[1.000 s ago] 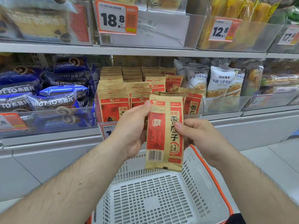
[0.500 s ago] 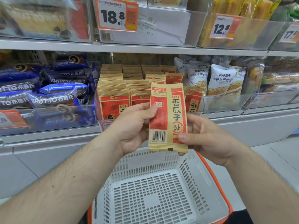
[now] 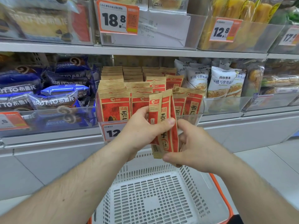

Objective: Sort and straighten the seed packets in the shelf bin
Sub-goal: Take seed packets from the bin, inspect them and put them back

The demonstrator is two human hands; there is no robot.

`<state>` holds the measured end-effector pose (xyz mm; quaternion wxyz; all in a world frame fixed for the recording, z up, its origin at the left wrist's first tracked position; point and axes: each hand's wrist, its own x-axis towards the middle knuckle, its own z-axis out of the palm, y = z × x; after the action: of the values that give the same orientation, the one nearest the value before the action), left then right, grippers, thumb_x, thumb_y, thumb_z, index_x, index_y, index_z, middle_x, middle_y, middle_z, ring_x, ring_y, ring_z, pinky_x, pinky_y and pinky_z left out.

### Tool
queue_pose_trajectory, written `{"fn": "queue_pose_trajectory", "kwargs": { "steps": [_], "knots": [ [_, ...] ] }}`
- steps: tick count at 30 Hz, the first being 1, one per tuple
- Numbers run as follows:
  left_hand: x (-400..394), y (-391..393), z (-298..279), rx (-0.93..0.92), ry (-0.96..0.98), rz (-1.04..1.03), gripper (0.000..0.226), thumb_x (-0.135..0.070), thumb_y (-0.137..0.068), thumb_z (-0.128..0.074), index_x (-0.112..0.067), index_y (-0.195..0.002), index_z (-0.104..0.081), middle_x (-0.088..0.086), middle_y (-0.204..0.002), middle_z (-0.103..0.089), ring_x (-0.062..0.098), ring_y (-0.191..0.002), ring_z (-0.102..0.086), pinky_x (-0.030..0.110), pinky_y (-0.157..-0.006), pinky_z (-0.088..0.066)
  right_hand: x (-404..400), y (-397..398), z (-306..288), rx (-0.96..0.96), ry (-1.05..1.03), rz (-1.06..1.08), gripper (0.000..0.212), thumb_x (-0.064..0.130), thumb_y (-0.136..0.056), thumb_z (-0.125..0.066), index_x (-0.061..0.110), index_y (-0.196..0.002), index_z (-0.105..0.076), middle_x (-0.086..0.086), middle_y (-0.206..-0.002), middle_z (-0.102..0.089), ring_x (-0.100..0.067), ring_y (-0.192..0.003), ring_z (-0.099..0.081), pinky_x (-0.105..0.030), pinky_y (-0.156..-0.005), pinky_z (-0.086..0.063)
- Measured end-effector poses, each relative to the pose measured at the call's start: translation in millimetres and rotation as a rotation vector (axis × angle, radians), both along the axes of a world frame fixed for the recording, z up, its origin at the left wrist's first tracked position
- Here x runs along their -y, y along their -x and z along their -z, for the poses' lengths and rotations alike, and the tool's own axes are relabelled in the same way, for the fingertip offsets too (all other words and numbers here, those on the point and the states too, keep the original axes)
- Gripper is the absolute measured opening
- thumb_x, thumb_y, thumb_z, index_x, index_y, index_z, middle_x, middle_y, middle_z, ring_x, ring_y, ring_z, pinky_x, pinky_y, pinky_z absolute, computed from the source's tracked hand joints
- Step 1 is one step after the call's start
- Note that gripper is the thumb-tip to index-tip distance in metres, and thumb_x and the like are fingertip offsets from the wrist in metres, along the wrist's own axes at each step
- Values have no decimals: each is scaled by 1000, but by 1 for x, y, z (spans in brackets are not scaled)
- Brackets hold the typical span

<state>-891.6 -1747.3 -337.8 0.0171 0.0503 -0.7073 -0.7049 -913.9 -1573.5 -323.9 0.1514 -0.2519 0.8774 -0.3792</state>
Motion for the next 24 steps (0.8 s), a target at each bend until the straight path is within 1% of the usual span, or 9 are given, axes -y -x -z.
{"fn": "queue_pose_trajectory", "kwargs": {
  "steps": [2, 4, 6, 8, 10, 14, 17, 20, 24],
  "knots": [
    [1, 1, 0, 6, -29, -3, 58, -35, -71, -86, -24, -123, -63, -7, -104, -76, 16, -97, -74, 48, -85, -60, -3, 0, -4, -54, -30, -42, 56, 46, -60, -85, 39, -107, -56, 9, -86, -74, -4, -68, -70, -26, -64, -56],
    [3, 2, 1, 8, -37, 34, 51, -25, -76, -87, -23, -122, -65, -5, -104, -76, 17, -95, -74, 47, -82, -61, -4, 0, -8, -54, 110, -44, 52, 58, -61, -74, 35, -106, -61, 7, -82, -73, -7, -65, -69, -28, -61, -55],
    [3, 2, 4, -13, -22, 100, 42, -16, -78, -84, -23, -116, -68, -5, -100, -75, 18, -92, -74, 44, -77, -61, -5, 3, -7, -50, 316, 15, 37, 51, -73, -66, 25, -99, -65, 10, -74, -71, -4, -61, -66, -21, -55, -51],
    [1, 0, 5, -23, 8, 176, 44, -16, -73, -84, -25, -114, -69, -5, -98, -74, 20, -94, -74, 42, -77, -60, -2, 4, -7, -101, 405, 74, 13, 32, -92, -59, 21, -89, -64, 14, -64, -66, -2, -55, -61, -16, -50, -46],
    [-1, -1, 6, -18, 16, 217, 50, -19, -67, -80, -25, -115, -68, -5, -98, -74, 22, -95, -73, 45, -80, -58, 2, 4, -3, -143, 403, 107, 23, 17, -100, -51, 17, -79, -59, 11, -59, -62, -5, -52, -60, -16, -49, -44],
    [-3, 0, 8, -5, -32, 204, 55, -33, -60, -84, -23, -113, -70, 0, -99, -73, 24, -94, -72, 52, -82, -55, 7, 5, 4, -125, 385, 112, 30, 10, -100, -48, 6, -71, -52, 3, -56, -58, -14, -50, -58, -22, -48, -45],
    [-1, -1, 5, 27, -142, 272, 39, -26, -73, -72, -14, -110, -70, 10, -93, -70, 27, -91, -67, 49, -77, -50, 8, 7, 4, 19, 489, 66, 32, 7, -101, -47, 5, -70, -52, -3, -54, -58, -17, -44, -53, -27, -46, -43],
    [0, -3, 2, 45, -217, 416, 22, -27, -80, -62, -15, -96, -72, 21, -90, -70, 26, -85, -69, 40, -70, -54, 9, 7, 1, 138, 603, 47, 30, 15, -94, -52, 11, -65, -53, -8, -54, -57, -17, -42, -47, -27, -43, -39],
    [-2, -2, 3, 51, -267, 492, 24, -35, -74, -65, -14, -84, -73, 22, -91, -70, 24, -82, -70, 39, -69, -56, 9, 9, 3, 178, 633, 39, 22, 24, -83, -51, 11, -66, -56, -12, -57, -56, -21, -46, -46, -24, -41, -38]
  ]
}}
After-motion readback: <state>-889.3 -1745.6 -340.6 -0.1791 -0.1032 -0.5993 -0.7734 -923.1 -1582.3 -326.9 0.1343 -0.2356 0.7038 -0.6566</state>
